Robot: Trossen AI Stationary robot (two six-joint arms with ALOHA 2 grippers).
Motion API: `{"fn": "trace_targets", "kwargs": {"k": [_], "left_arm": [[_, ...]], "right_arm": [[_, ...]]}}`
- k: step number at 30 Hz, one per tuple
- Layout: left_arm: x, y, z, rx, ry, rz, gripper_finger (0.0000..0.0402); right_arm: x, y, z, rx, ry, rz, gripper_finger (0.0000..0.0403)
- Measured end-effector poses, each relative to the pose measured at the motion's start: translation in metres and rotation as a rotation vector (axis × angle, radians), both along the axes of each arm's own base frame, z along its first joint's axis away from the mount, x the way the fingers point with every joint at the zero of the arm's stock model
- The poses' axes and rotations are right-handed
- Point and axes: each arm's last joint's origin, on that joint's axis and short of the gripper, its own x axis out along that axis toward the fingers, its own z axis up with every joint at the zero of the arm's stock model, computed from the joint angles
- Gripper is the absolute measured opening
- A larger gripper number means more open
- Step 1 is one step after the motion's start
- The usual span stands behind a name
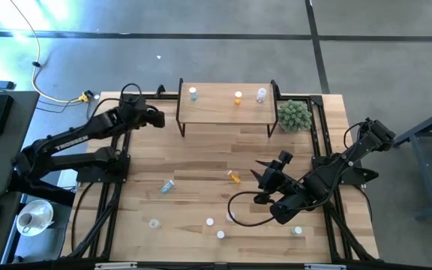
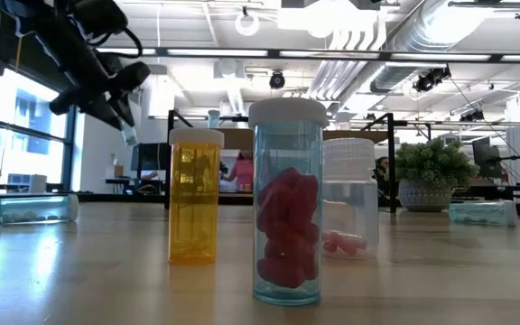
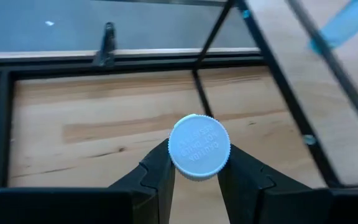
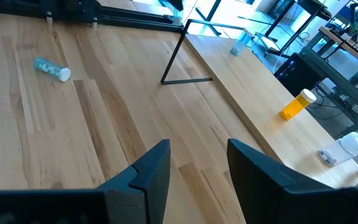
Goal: Pick and place medicine bottles onto shelf by color
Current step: Put the top left light blue pill bottle on the shelf
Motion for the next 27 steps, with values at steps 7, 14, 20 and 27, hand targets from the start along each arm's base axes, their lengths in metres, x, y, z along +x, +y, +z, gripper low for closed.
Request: {"fn": "trace_targets", "kwargs": {"k": [7, 14, 20, 27], "left_arm": [[0.005, 0.001, 0.031, 0.046, -0.08, -0.066, 0.0097], [0.008, -0.001, 0.067, 0.121, -0.155, -0.091, 0.0097], [0.018, -0.002, 0.092, 0.157, -0.193, -0.122, 0.0097], [0.049, 0.007, 0.105, 0.148, -0.176, -0.188, 0.0097]], "right_arm": [[0.0, 0.0, 0.0, 0.0, 0.0, 0.0, 0.0151], [0.0, 0.0, 0.0, 0.0, 0.0, 0.0, 0.0151], [0.0, 0.0, 0.0, 0.0, 0.0, 0.0, 0.0151], [0.0, 0.0, 0.0, 0.0, -0.001, 0.0, 0.0151]]}}
